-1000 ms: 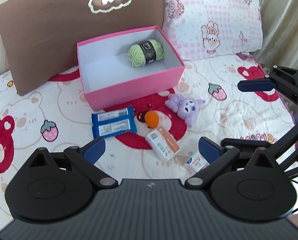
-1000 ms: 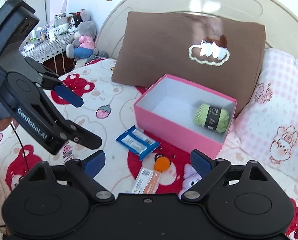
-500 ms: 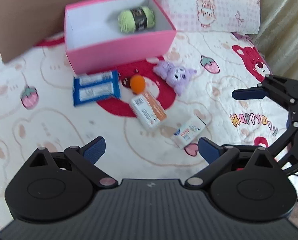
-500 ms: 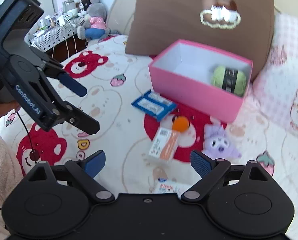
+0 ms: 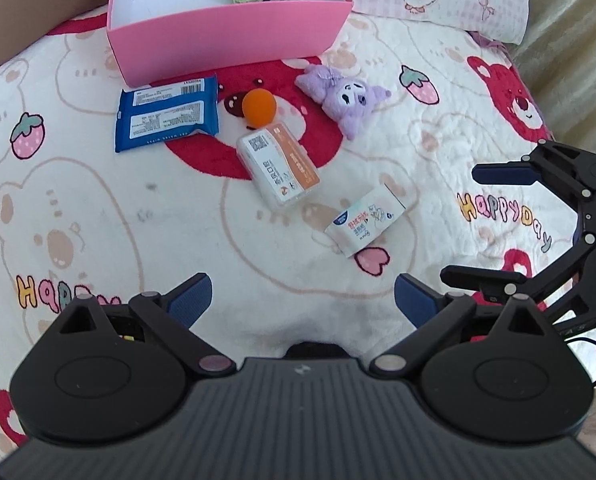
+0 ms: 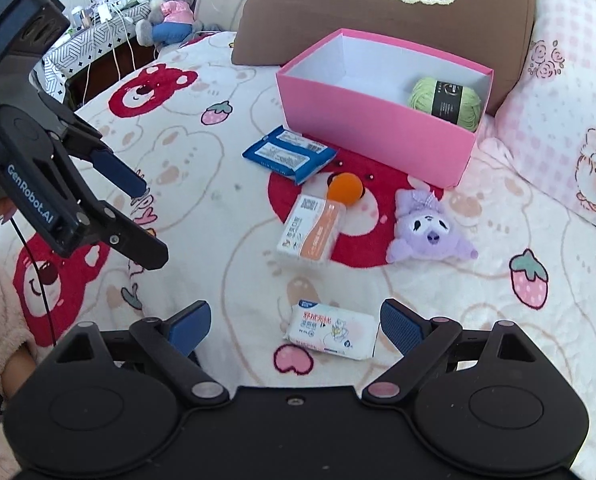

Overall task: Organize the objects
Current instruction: 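Withdraw the left tool from the box toward the small white wipes pack, then close the left tool on the small white wet-wipes pack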

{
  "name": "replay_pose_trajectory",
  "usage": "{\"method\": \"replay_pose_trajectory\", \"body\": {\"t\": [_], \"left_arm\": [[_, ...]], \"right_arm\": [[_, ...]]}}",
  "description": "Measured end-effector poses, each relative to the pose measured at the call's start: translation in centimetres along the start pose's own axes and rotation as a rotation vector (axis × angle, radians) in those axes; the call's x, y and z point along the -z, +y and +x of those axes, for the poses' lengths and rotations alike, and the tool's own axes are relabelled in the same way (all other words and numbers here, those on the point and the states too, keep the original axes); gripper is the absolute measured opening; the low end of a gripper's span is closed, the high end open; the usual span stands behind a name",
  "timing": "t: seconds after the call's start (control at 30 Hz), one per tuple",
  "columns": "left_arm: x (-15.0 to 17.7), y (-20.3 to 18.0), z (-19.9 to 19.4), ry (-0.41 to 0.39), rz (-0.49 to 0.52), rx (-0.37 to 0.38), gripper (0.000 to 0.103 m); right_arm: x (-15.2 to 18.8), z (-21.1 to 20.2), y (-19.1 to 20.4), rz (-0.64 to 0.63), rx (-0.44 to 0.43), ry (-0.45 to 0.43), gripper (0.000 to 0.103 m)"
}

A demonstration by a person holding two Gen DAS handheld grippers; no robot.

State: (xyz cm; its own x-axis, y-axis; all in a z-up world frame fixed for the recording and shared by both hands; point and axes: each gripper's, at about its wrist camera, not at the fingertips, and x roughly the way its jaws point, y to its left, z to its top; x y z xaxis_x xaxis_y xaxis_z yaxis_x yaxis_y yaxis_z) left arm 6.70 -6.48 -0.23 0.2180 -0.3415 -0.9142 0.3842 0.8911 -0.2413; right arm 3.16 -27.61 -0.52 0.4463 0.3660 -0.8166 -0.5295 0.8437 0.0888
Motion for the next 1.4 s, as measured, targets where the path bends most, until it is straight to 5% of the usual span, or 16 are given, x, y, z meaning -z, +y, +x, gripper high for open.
{"method": "replay_pose_trajectory", "body": {"t": [0.57, 1.1, 1.27, 1.33, 1.4], "left_arm": [[1.1, -0.2, 4.8, 0.040, -0.043, 0.025, 0.098], [0.8, -0.6, 10.6, -0.058, -0.083, 0.046, 0.095], [0.7, -0.8, 12.2, -0.080, -0.130, 0.084, 0.086], [0.7, -1.1, 13.0, -0.068, -0.136, 0.096, 0.070], [0.6, -1.4, 13.8, -0.064, -0.149, 0.104, 0.064]], "right_arm": [[3.0, 4.9, -1.0, 0.022, 0.042, 0.027, 0.094], [5.9, 9.9, -2.7, 0.057, 0.022, -0.020, 0.094], [6.4, 10.9, -2.7, 0.050, 0.055, -0.037, 0.094], [6.7, 11.5, -3.1, 0.070, 0.063, -0.047, 0.094], [6.9, 12.1, -3.8, 0.129, 0.053, -0.046, 0.094]]}}
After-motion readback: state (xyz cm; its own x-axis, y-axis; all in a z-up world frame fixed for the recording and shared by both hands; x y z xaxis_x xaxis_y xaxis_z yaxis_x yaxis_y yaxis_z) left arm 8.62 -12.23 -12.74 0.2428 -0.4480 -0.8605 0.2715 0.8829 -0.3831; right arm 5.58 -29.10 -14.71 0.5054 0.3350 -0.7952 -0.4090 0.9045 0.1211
